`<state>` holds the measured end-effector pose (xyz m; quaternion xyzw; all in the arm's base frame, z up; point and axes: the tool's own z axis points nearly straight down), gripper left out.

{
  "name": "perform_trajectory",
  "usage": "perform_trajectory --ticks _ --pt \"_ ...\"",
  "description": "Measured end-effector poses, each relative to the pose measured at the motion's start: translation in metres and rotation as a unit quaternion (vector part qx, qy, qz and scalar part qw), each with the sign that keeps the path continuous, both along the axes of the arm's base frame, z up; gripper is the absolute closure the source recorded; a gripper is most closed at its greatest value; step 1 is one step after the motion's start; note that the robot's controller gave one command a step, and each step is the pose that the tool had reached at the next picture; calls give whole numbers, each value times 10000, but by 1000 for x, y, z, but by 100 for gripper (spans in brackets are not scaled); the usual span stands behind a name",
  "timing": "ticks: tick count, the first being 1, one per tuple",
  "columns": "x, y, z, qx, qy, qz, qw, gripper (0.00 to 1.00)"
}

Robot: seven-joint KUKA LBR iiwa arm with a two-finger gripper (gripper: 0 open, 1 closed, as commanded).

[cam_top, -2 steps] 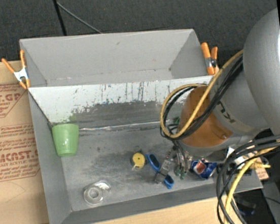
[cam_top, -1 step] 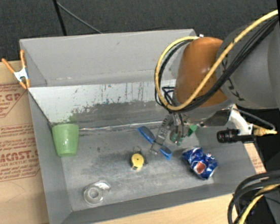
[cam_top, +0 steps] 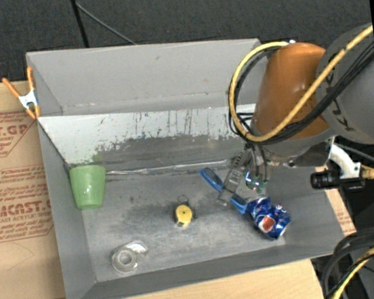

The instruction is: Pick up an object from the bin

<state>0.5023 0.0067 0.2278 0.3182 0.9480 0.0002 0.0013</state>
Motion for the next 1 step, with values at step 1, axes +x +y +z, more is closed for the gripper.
perform_trajectory --ticks 1 --pt "24 -23 -13 -9 2 24 10000 100"
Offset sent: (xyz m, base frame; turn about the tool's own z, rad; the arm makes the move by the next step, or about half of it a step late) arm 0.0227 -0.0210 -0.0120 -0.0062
